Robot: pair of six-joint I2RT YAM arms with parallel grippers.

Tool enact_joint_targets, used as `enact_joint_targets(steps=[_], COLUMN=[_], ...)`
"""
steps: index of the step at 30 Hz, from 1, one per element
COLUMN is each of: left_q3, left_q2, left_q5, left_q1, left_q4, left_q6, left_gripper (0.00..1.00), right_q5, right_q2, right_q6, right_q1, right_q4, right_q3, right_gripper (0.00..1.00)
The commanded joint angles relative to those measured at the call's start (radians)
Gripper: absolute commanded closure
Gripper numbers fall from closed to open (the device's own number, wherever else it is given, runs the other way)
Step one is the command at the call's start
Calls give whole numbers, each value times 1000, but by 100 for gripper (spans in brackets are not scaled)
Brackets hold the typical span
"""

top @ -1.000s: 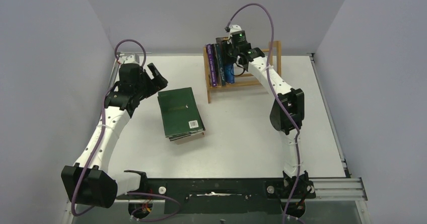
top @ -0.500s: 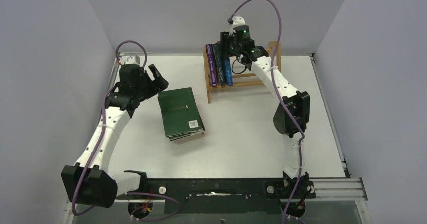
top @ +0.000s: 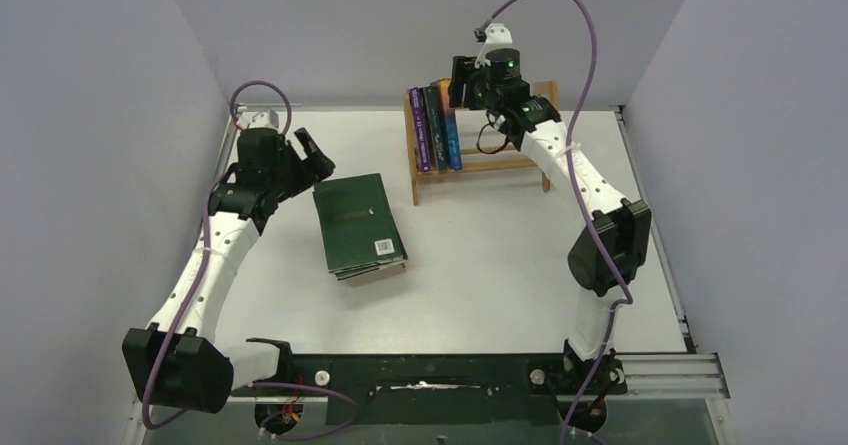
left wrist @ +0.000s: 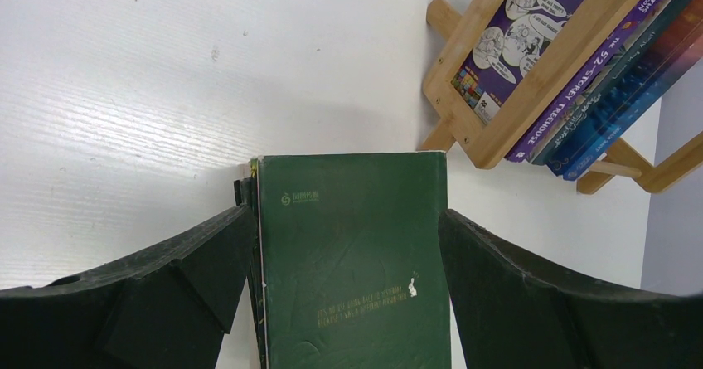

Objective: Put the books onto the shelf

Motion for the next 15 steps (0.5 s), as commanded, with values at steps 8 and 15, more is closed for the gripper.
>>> enact_joint_targets(steps=[8,15], left_q3=[-20,-65], left_q2=[4,4], left_q5=[62,67], left_q1=[11,10], left_q4=[7,4], left_q6=[-28,-42], left_gripper=[18,19], right_q5=[-228,-293], right_q2=[-326,-463], right_q6=[69,189], right_q1=[94,180], right_q4=[47,110], right_q3=[-323,-573], right_gripper=[38,38])
